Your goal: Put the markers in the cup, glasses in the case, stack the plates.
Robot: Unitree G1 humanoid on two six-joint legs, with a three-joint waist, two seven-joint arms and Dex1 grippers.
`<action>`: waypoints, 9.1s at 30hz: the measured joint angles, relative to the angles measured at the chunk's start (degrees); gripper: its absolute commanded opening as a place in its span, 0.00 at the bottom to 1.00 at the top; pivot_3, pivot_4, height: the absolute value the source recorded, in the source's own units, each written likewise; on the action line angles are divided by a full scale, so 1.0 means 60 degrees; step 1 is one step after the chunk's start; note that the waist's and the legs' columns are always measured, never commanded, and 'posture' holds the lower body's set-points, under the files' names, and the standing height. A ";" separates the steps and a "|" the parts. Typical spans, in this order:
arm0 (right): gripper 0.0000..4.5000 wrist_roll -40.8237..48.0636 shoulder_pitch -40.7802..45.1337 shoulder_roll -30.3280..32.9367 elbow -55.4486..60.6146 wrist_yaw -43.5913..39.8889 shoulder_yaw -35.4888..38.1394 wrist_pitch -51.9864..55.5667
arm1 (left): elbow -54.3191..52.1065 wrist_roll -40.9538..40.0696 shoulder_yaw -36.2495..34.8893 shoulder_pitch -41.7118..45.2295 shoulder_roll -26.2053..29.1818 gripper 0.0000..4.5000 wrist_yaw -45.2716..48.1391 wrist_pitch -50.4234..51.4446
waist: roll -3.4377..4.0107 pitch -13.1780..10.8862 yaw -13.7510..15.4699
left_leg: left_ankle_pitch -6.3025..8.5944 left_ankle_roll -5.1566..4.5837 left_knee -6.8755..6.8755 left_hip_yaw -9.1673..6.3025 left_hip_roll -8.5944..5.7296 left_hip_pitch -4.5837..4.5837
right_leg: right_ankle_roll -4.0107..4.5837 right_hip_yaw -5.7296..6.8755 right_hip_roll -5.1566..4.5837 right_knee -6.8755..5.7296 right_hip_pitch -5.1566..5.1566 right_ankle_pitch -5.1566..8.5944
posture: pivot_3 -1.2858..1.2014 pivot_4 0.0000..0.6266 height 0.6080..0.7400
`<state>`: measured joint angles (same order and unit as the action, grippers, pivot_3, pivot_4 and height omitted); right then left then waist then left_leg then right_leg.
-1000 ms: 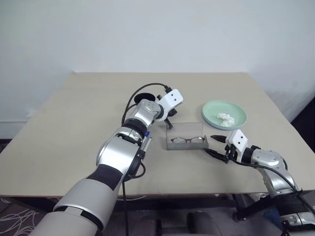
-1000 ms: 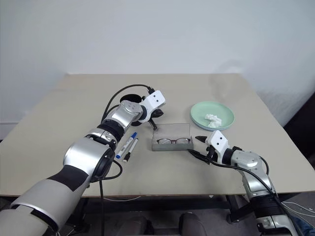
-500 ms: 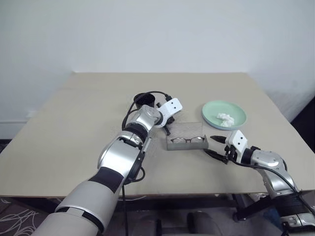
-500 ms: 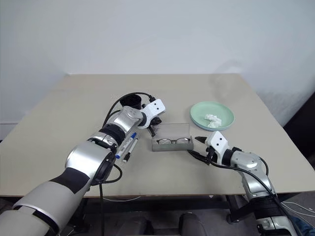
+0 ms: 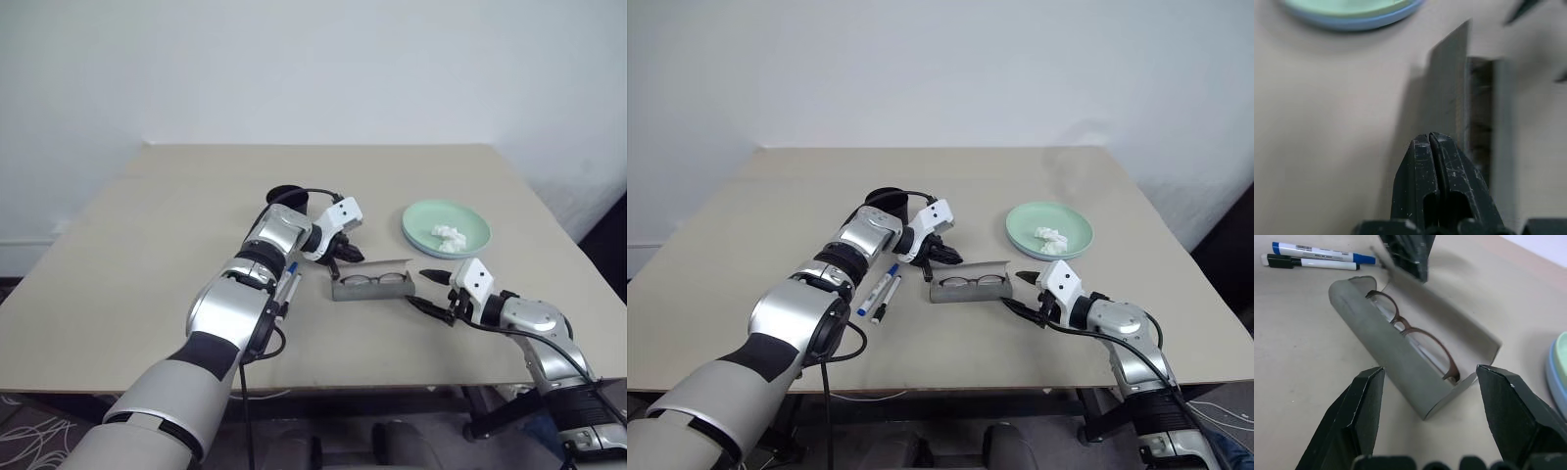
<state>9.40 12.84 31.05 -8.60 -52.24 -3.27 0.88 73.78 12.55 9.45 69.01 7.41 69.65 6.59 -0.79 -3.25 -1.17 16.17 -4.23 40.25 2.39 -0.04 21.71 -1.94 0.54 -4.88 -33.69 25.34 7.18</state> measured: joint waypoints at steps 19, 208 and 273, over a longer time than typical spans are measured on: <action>0.72 0.0004 0.0068 0.0183 -0.0169 -0.0081 0.0015 0.0092 | -0.0925 0.0179 0.0991 -0.0716 0.0055 0.01 0.0158 -0.0378 | -0.0001 0.0003 0.0008 | -0.0002 -0.0003 0.0025 -0.0001 0.0007 -0.0006 | 0.0000 -0.0002 0.0000 -0.0008 -0.0014 0.0000 | 0.52 0.00 0.94; 0.72 0.1394 0.1164 0.0408 -0.0355 -0.1596 0.0047 0.1243 | -0.4797 -0.2327 -0.2302 -0.1664 0.1118 0.38 -0.9340 -0.0447 | 0.0001 0.0005 -0.0046 | -0.0002 0.0038 -0.0012 0.0011 -0.0002 0.0001 | -0.0016 0.0031 -0.0004 -0.0003 -0.0004 -0.0018 | 0.52 0.00 0.94; 0.72 0.1003 0.1725 0.0324 -0.1417 -0.1741 -0.0043 0.0637 | -1.2396 -0.3451 0.0429 -0.6533 0.2674 0.03 -0.7651 0.7598 | 0.0009 0.0008 0.0011 | -0.0031 0.0069 -0.0016 -0.0014 0.0008 -0.0012 | 0.0016 0.0005 -0.0002 -0.0011 0.0003 -0.0007 | 0.52 0.00 0.94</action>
<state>15.42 23.19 33.00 -17.10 -62.68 -3.53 4.70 -0.60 -8.16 12.02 29.81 23.45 23.74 52.18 -0.73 -3.20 -1.10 15.99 -3.81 40.16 2.30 0.01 21.64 -1.84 0.57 -4.90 -33.76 25.36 7.13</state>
